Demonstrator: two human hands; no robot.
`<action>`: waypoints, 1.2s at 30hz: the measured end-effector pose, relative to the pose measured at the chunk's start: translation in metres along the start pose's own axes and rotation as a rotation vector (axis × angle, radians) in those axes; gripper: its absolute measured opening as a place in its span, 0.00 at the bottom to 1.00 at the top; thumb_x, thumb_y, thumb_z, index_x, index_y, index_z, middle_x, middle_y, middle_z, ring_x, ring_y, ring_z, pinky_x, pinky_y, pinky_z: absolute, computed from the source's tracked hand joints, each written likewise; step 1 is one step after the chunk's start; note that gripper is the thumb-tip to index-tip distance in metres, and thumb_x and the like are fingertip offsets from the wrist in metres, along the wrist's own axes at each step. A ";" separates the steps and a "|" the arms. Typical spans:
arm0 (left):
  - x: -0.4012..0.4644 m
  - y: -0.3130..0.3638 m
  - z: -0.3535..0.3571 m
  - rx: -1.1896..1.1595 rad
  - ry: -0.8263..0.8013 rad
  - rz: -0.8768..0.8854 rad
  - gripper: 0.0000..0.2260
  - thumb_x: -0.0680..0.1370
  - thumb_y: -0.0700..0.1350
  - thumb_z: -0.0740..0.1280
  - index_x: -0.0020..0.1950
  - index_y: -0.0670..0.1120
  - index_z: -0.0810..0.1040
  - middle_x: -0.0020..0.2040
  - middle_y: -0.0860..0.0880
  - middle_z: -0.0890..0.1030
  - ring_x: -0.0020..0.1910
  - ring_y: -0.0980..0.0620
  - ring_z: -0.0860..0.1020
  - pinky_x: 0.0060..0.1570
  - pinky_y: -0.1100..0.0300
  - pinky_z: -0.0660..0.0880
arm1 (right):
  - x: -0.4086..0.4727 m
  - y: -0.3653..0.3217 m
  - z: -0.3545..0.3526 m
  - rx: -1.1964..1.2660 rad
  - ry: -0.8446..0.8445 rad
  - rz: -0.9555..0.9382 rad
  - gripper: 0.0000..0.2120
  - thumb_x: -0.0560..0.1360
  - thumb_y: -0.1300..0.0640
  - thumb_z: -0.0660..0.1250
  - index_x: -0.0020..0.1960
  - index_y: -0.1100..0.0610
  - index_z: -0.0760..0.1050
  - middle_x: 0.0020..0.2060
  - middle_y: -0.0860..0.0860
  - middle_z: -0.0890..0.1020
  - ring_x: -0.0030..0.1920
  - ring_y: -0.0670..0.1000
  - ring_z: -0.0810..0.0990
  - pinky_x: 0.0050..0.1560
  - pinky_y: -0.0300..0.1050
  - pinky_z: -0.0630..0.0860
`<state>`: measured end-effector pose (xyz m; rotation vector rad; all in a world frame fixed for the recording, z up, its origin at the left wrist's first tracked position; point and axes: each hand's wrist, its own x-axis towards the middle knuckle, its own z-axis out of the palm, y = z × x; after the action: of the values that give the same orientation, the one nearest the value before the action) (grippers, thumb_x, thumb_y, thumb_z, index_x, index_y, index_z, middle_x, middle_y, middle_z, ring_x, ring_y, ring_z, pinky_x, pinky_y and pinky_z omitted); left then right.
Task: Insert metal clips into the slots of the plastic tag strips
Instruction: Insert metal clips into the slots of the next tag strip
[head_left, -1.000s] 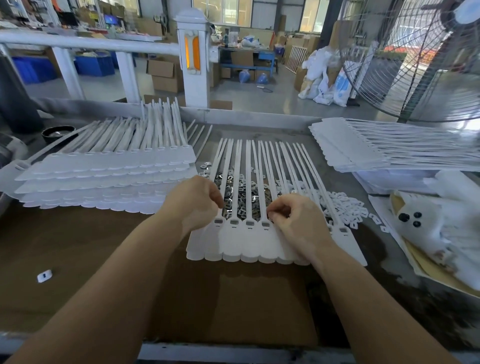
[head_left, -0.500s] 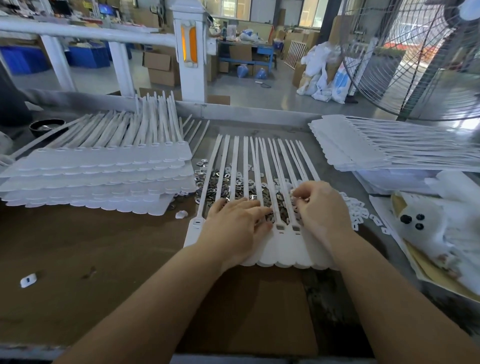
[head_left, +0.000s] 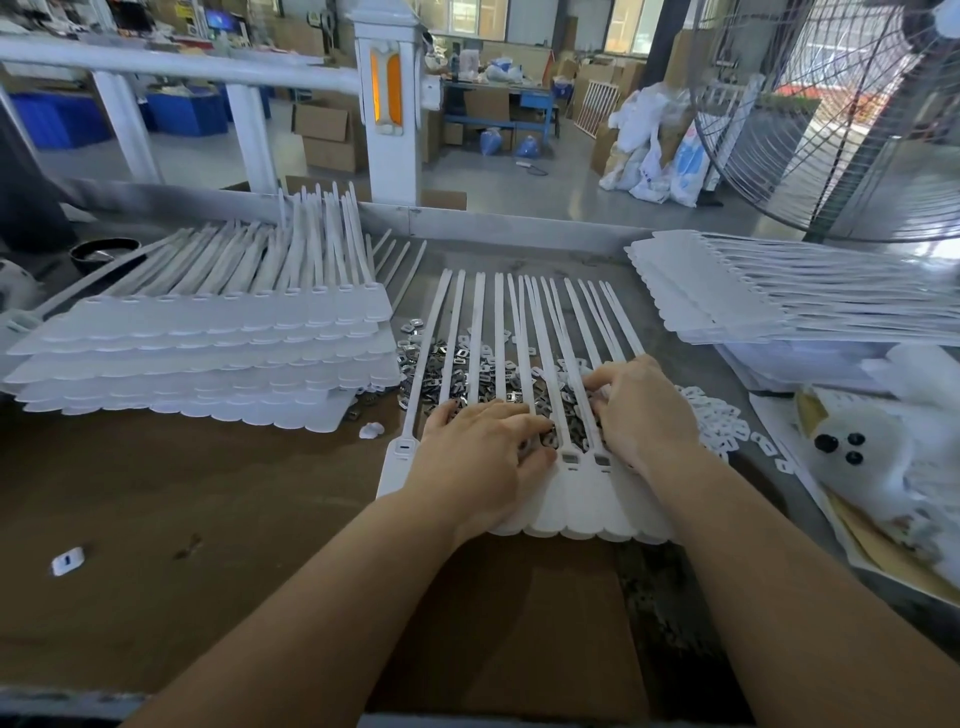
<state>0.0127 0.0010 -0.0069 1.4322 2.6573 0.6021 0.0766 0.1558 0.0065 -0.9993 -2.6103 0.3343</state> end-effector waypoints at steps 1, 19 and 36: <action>0.000 0.000 0.000 0.000 -0.002 0.000 0.19 0.79 0.60 0.53 0.69 0.61 0.67 0.72 0.59 0.65 0.72 0.57 0.60 0.72 0.51 0.46 | -0.001 0.000 0.001 0.003 0.015 -0.004 0.14 0.76 0.65 0.63 0.56 0.50 0.78 0.52 0.53 0.72 0.47 0.54 0.77 0.48 0.49 0.74; -0.001 0.004 -0.019 -0.406 0.145 -0.093 0.12 0.78 0.49 0.64 0.60 0.52 0.78 0.58 0.52 0.78 0.56 0.55 0.74 0.58 0.60 0.70 | -0.043 -0.020 -0.013 0.535 0.143 -0.265 0.02 0.73 0.62 0.70 0.45 0.60 0.81 0.39 0.51 0.82 0.41 0.49 0.79 0.47 0.47 0.77; -0.006 -0.019 -0.039 -0.906 0.105 -0.302 0.08 0.73 0.35 0.70 0.41 0.47 0.82 0.36 0.48 0.84 0.35 0.54 0.83 0.34 0.69 0.76 | -0.048 -0.020 0.000 0.453 0.182 -0.255 0.05 0.72 0.66 0.68 0.44 0.58 0.80 0.41 0.50 0.82 0.44 0.50 0.80 0.49 0.46 0.76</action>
<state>-0.0081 -0.0249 0.0211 0.7295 2.0772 1.5754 0.0985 0.1090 0.0027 -0.5122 -2.3102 0.6935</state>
